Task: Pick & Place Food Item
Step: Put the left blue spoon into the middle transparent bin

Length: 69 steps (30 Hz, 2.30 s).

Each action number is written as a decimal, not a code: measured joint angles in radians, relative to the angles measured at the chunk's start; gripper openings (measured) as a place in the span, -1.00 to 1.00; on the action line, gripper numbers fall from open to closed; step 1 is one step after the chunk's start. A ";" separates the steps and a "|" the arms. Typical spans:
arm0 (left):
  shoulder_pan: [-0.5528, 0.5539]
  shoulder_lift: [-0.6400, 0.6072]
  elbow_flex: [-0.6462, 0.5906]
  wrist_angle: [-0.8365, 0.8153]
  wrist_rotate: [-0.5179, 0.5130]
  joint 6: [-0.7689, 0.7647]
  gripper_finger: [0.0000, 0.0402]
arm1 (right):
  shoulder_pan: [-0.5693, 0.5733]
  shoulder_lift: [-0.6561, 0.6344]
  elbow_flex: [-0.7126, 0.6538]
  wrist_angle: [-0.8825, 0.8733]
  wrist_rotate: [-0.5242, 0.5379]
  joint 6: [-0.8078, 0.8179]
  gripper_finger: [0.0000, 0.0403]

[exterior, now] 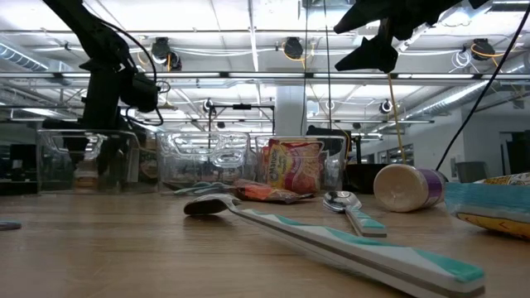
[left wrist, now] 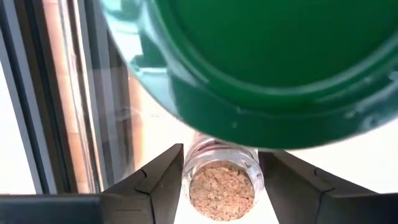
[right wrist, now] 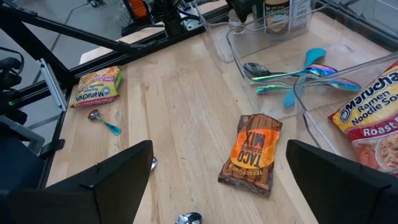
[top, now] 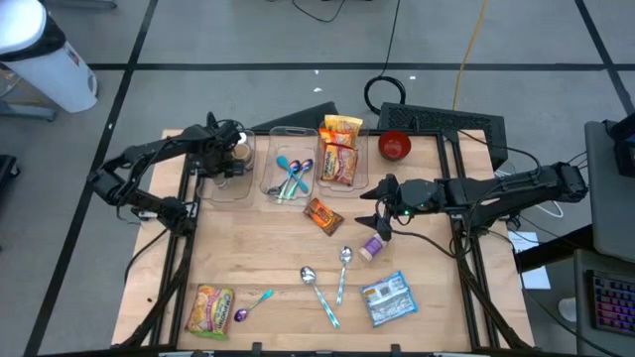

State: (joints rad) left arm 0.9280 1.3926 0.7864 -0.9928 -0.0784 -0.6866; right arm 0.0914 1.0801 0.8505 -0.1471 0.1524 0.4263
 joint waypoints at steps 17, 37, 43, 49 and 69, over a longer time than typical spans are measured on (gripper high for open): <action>0.000 0.000 0.001 0.002 0.017 -0.029 0.35 | 0.000 0.000 0.000 0.000 0.000 0.000 0.81; 0.000 -0.002 0.132 -0.099 0.006 0.016 0.52 | 0.000 0.000 0.000 0.000 0.000 -0.002 0.81; 0.000 -0.002 0.233 -0.220 0.026 0.057 0.50 | 0.000 0.000 0.000 0.000 0.001 -0.004 0.81; -0.039 -0.003 0.349 -0.412 0.046 0.102 0.50 | 0.000 0.000 0.000 0.020 0.009 -0.035 0.81; -0.697 -0.224 0.447 0.678 -0.100 -0.171 0.42 | -0.020 0.000 0.000 0.133 0.030 -0.047 0.81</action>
State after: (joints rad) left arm 0.2311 1.1690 1.2331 -0.3143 -0.1780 -0.8580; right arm 0.0715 1.0798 0.8501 -0.0139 0.1825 0.3789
